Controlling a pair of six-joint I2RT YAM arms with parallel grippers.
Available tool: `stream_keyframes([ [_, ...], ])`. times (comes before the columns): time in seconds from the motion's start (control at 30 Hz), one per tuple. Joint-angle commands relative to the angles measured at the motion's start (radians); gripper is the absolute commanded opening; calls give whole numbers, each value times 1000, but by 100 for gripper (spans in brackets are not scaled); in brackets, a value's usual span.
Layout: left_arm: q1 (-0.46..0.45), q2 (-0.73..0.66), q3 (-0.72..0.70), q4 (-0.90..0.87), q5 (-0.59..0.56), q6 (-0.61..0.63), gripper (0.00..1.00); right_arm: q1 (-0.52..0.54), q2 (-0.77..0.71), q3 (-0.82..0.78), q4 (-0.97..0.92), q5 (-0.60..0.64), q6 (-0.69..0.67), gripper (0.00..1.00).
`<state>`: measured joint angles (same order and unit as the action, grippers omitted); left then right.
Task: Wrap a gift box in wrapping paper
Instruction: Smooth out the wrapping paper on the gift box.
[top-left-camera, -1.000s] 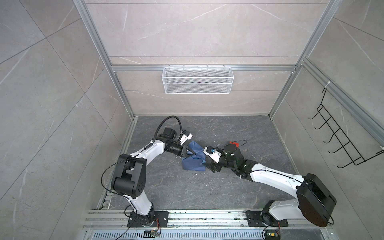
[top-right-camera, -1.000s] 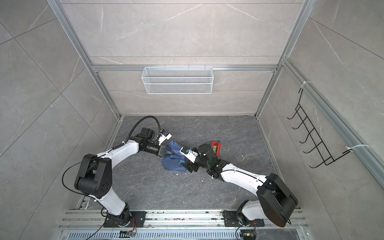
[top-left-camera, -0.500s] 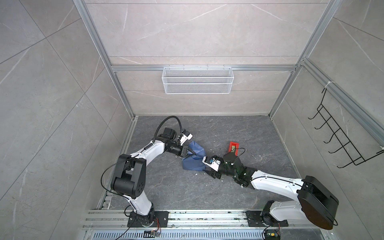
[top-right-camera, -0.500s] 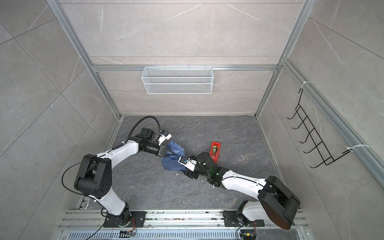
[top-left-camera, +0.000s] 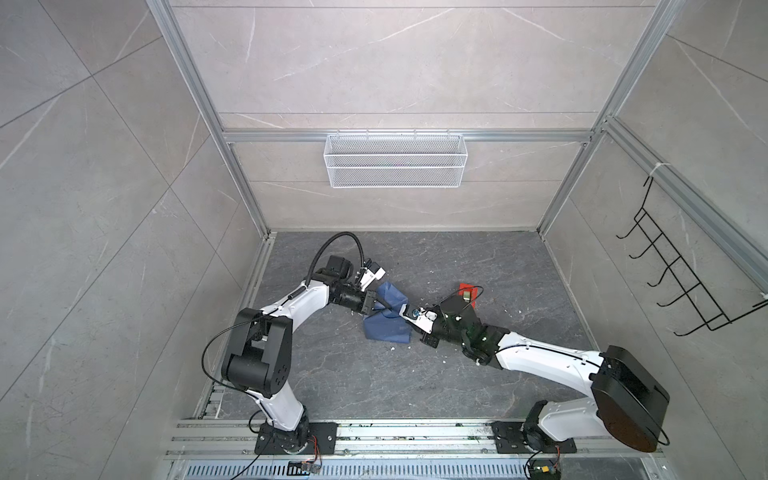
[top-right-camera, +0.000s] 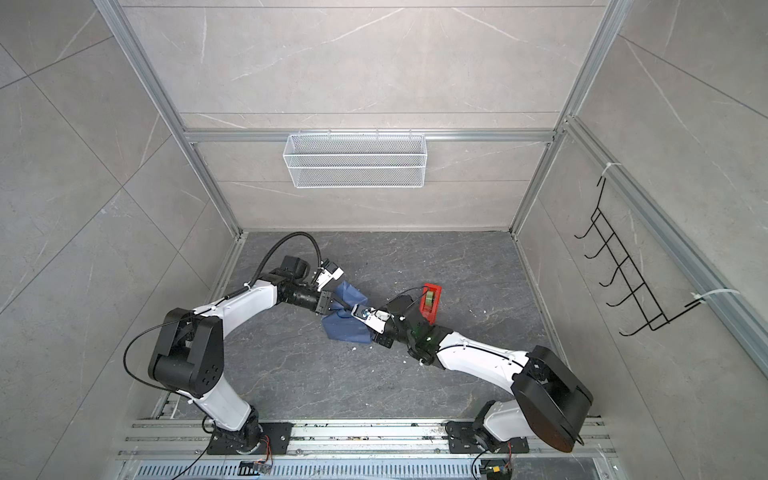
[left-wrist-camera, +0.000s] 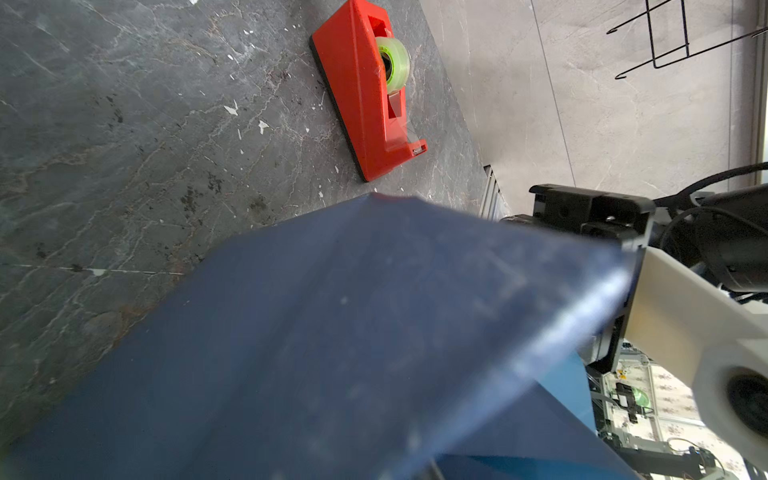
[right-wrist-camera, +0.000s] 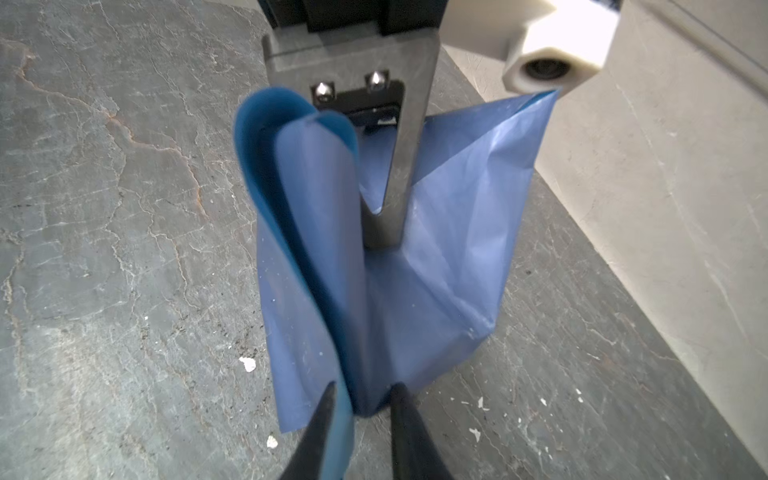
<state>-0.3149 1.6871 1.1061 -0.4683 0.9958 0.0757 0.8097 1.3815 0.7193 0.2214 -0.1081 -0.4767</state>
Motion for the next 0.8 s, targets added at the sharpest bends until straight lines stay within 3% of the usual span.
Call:
stream_keyframes([
  [0.0,-8,10,-1,-62,-60,22,0,6,-34,45,-62,0,-8,27],
  [0.1,-11,8,-18,-41,-57,19,0,6,-45,55,-74,-29,-9,25],
  [0.23,-14,13,-6,-58,-58,23,0,6,-31,93,-135,-14,-42,0],
  [0.77,-17,11,-4,-71,-69,41,0,4,-48,152,-218,5,-110,0],
])
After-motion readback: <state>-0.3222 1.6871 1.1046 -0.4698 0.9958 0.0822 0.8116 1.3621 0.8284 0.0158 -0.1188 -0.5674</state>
